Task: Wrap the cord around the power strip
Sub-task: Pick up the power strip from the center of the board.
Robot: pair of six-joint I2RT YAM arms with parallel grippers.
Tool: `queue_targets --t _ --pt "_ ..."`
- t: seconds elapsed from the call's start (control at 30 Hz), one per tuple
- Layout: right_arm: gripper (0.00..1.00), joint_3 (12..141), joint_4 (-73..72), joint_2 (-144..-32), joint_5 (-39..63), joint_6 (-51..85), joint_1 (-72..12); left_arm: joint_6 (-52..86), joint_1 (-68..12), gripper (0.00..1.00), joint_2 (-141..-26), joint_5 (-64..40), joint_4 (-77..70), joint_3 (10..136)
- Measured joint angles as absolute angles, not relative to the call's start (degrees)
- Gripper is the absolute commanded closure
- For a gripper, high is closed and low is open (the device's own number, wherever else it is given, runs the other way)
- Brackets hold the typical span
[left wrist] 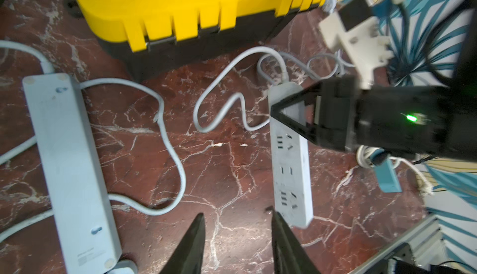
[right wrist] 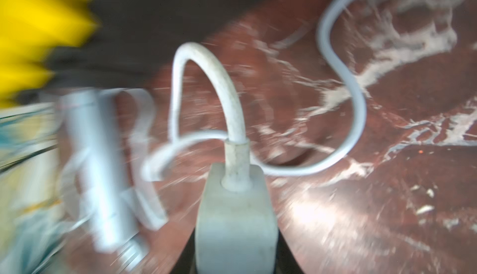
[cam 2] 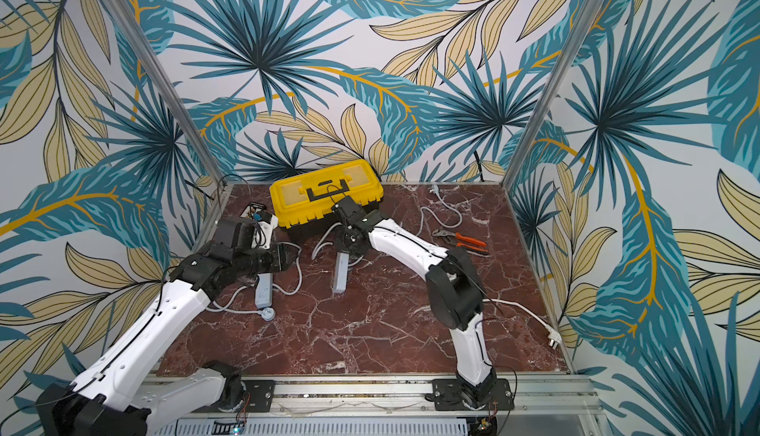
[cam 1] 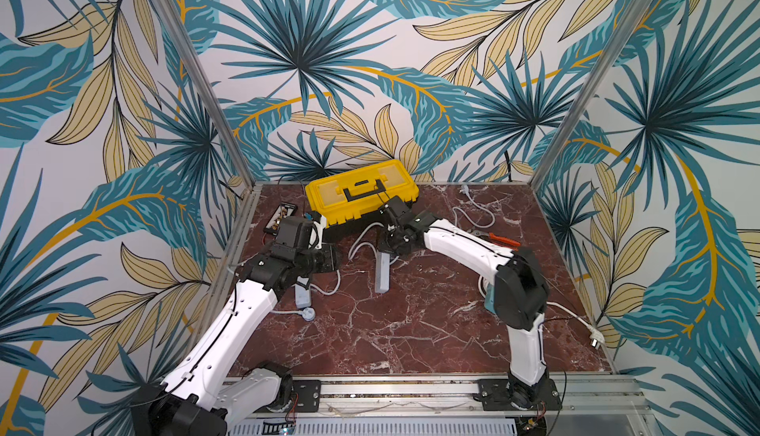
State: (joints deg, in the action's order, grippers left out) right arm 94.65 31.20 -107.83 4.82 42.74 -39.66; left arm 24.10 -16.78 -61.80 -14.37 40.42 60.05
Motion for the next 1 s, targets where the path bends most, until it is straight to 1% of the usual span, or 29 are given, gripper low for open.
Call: queue_targets --t 0.07,0.13,0.2,0.27,0.37,0.47,0.53,0.67,0.73,0.93,1.0 --pt "0.83 87.3 20.9 -96.2 7.4 42.2 -38.6 25.3 -16.8 0.37 -61.6 -16.3 40.4 63.0" --pt "0.83 80.5 10.1 -85.7 8.6 41.4 -37.2 26.3 -16.8 0.34 -61.8 -19.4 40.5 65.7" --pt "0.83 76.1 1.6 -78.8 9.0 40.1 -36.2 27.6 -17.7 0.31 -62.3 -22.6 40.3 68.4" --pt "0.83 73.1 -4.8 -75.2 9.7 38.7 -36.1 28.5 -19.5 0.27 -63.0 -25.0 39.8 70.2" --pt "0.83 67.8 -12.1 -73.4 11.0 37.7 -36.4 30.6 -23.8 0.26 -63.6 -29.6 36.8 70.1" --pt "0.85 61.3 -17.4 -73.4 11.7 37.5 -36.4 35.2 -25.9 0.27 -63.7 -36.1 28.9 65.5" --pt "0.92 58.3 -18.3 -73.4 11.3 37.5 -36.4 39.0 -26.1 0.28 -63.9 -38.9 23.4 61.0" --pt "0.93 56.8 -18.1 -72.7 7.6 37.8 -36.5 41.9 -27.0 0.28 -64.5 -40.1 19.0 57.6" --pt "0.92 54.8 -21.3 -71.5 6.5 39.2 -36.5 41.9 -28.1 0.28 -64.5 -40.1 17.3 57.5" --pt "0.92 53.0 -26.4 -71.6 4.1 47.0 -37.6 42.5 -30.7 0.28 -67.0 -39.9 12.8 57.2" --pt "0.91 51.8 -28.8 -71.8 2.9 50.1 -38.3 43.5 -31.3 0.31 -67.9 -40.0 11.0 56.5"
